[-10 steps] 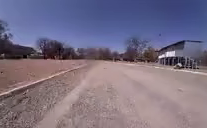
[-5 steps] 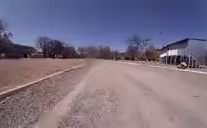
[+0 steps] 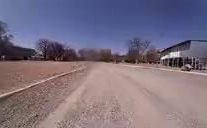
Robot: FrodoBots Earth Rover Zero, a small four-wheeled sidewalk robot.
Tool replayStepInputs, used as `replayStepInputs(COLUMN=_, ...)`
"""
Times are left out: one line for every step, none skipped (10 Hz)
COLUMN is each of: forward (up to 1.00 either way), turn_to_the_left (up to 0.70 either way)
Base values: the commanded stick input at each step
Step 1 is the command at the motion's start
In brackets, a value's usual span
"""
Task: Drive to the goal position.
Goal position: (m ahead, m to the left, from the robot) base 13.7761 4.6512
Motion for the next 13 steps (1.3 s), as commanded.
replayStepInputs(forward=1.00, turn_to_the_left=0.00)
replayStepInputs(forward=1.00, turn_to_the_left=0.00)
replayStepInputs(forward=1.00, turn_to_the_left=0.00)
replayStepInputs(forward=1.00, turn_to_the_left=0.00)
replayStepInputs(forward=1.00, turn_to_the_left=0.00)
replayStepInputs(forward=1.00, turn_to_the_left=0.00)
replayStepInputs(forward=1.00, turn_to_the_left=0.00)
replayStepInputs(forward=1.00, turn_to_the_left=0.00)
replayStepInputs(forward=1.00, turn_to_the_left=0.00)
replayStepInputs(forward=1.00, turn_to_the_left=0.00)
replayStepInputs(forward=1.00, turn_to_the_left=0.00)
replayStepInputs(forward=1.00, turn_to_the_left=0.00)
replayStepInputs(forward=1.00, turn_to_the_left=0.00)
